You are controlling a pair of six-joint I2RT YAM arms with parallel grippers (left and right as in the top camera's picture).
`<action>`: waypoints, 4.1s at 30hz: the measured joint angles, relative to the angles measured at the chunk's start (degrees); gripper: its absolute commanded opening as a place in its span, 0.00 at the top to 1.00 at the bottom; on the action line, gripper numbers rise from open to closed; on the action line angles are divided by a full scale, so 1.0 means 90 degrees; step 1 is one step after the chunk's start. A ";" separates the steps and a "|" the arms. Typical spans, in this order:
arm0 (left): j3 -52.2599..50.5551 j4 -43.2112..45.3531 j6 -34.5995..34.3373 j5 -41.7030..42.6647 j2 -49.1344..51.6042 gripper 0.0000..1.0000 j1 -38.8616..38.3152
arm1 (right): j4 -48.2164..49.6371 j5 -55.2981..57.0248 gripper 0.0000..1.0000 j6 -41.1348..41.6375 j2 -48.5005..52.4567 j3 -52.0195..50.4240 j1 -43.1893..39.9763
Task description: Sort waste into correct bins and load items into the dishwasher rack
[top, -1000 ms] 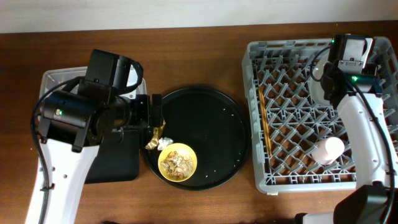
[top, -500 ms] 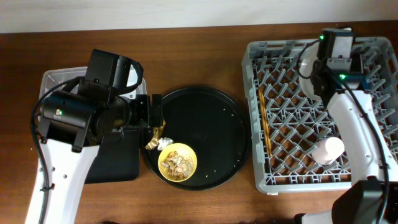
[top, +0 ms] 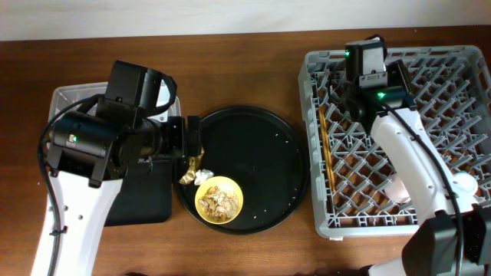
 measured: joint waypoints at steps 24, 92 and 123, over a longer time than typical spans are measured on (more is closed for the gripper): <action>0.0000 -0.0017 -0.0046 0.0687 0.0000 0.00 -0.0019 | -0.3776 -0.6363 0.02 0.3721 -0.2929 0.0138 0.1722; -0.4937 0.3198 -0.1124 -0.0593 0.0789 0.00 -0.3305 | 0.3150 -0.7334 0.02 0.1192 -1.0389 -0.8682 -0.0695; -0.4959 0.4915 -0.2798 -0.1166 0.2205 1.00 -0.3417 | 0.3155 -0.7334 0.02 0.1192 -1.0389 -0.8687 -0.0690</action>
